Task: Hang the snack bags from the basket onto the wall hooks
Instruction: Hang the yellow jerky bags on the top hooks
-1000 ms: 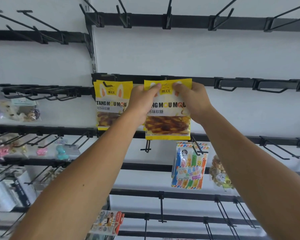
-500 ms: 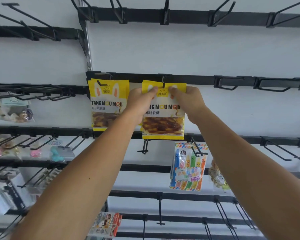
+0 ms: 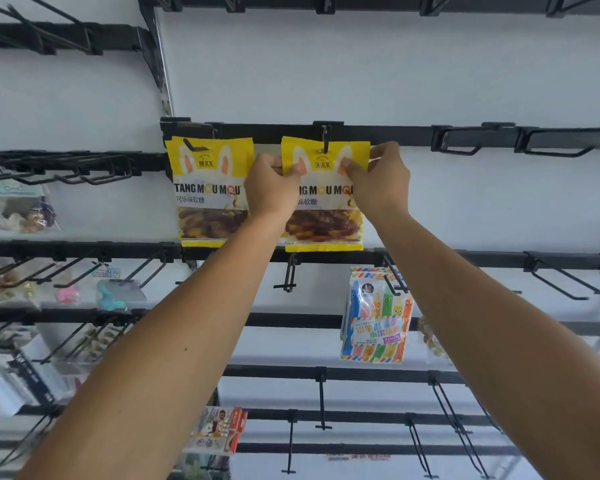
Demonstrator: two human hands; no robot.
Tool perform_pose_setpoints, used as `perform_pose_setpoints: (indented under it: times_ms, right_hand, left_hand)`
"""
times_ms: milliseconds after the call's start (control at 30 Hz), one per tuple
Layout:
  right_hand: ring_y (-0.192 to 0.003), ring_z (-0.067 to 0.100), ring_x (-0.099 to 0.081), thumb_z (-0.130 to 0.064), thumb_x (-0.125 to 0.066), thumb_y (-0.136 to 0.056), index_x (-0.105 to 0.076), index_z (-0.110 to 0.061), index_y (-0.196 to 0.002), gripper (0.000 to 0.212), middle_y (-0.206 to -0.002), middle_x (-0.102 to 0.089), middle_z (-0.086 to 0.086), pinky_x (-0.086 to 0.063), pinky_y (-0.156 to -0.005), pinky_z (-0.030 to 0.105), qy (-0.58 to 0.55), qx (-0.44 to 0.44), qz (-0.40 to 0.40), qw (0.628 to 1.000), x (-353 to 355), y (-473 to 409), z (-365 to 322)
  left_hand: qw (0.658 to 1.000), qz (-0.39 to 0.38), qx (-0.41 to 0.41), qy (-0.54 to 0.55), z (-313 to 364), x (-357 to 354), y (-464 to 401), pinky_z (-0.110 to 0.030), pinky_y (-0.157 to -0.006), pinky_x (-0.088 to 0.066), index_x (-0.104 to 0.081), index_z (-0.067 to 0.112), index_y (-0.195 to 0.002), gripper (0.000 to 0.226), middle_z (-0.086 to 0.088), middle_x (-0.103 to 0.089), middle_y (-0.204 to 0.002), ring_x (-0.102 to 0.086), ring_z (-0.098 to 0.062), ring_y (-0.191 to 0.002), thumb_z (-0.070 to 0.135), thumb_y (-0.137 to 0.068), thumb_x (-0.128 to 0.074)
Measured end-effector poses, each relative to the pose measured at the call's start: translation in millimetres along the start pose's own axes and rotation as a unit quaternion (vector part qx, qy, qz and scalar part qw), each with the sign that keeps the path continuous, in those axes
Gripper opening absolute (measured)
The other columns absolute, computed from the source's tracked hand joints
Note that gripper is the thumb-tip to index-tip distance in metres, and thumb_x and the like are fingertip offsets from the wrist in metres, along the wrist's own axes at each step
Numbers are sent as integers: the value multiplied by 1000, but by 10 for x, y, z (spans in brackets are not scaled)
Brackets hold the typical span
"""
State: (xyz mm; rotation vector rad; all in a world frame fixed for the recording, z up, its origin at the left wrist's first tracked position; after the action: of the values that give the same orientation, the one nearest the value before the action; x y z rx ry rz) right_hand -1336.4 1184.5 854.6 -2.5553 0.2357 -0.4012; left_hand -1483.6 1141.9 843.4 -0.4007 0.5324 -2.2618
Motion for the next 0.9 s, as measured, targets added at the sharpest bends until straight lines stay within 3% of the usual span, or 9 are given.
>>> perform_pose_setpoints:
  times_ms: [133, 267, 333, 400, 500, 600, 700, 800, 900]
  right_hand:
    - [-90, 25, -68, -31, -68, -93, -44, -21, -108, 30, -106, -61, 3, -61, -72, 45, 0, -8, -1, 1000, -8, 11, -1]
    - [-96, 24, -67, -33, -65, -95, -48, -18, -116, 31, -114, -62, 5, -61, -76, 41, 45, -2, -7, 999, -9, 54, 1]
    - [-102, 23, -67, -32, -64, -95, -45, -17, -127, 40, -121, -60, 6, -61, -76, 35, 52, -12, -20, 998, -9, 103, 10]
    - [-114, 24, -62, -28, -64, -96, -38, -16, -139, 51, -132, -55, 7, -57, -81, 30, 74, -6, -26, 997, 7, 178, 19]
    - [-130, 26, -45, -26, -60, -97, -32, -15, -146, 59, -144, -45, 7, -47, -94, 35, 168, 61, -13, 984, 71, 366, 2]
    - [-137, 28, -33, -29, -53, -97, -34, -16, -147, 55, -150, -38, 6, -39, -105, 45, 316, 171, -3, 933, 140, 624, -26]
    - [-138, 28, -33, -32, -47, -99, -40, -17, -144, 48, -150, -40, 5, -35, -107, 46, 379, 223, -27, 898, 174, 900, -5]
    - [-135, 28, -38, -34, -46, -98, -47, -17, -140, 45, -147, -45, 6, -36, -105, 46, 412, 247, -53, 876, 215, 1166, 38]
    - [-132, 30, -41, -32, -51, -95, -49, -16, -139, 46, -145, -47, 7, -39, -102, 47, 435, 252, -82, 860, 268, 1411, 95]
  left_hand:
    - [1000, -11, 0, -15, -4, 17, 15, -17, -62, -39, -56, 11, -113, 28, 4, -57, -98, -55, -14, -87, 29, -95, -68]
    - [998, -27, -11, -54, 14, 73, 58, -8, -53, -33, -53, 10, -125, 28, -3, -63, -114, -55, -12, -87, 13, -98, -61]
    - [997, -37, -19, -58, 25, 115, 110, -9, -63, -41, -48, 10, -133, 37, -7, -62, -124, -59, -15, -94, 9, -98, -59]
    - [996, -50, -28, -64, 27, 157, 186, -21, -80, -47, -39, 10, -143, 49, -9, -55, -135, -60, -23, -111, 12, -98, -59]
    - [987, -75, -90, -110, 4, 221, 360, -25, -91, -41, -29, 10, -151, 62, -10, -41, -150, -51, -26, -130, 16, -98, -61]
    - [957, -99, -198, -185, -79, 285, 557, -34, -103, -46, -33, 12, -150, 60, -8, -37, -153, -43, -25, -136, 19, -97, -61]
    - [915, -118, -269, -277, -178, 377, 734, -41, -107, -43, -42, 12, -147, 55, -10, -39, -153, -36, -28, -142, 25, -97, -57]
    - [869, -106, -336, -348, -248, 533, 912, -47, -96, -48, -56, 10, -135, 48, -13, -57, -137, -53, -33, -126, 33, -93, -55]
    - [835, -109, -338, -421, -330, 730, 1103, -48, -91, -48, -60, 11, -128, 46, -10, -60, -130, -56, -34, -117, 38, -92, -52]
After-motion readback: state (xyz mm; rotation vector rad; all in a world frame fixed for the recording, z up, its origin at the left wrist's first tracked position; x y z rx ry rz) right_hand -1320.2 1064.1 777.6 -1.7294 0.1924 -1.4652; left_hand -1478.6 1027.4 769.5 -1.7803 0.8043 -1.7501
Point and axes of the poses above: each hand's wrist, its own y-axis away from the middle knuckle, its own x-axis out of the back of the hand, z = x × y, the point moved 1 cm from there along -y, towards the middle knuckle
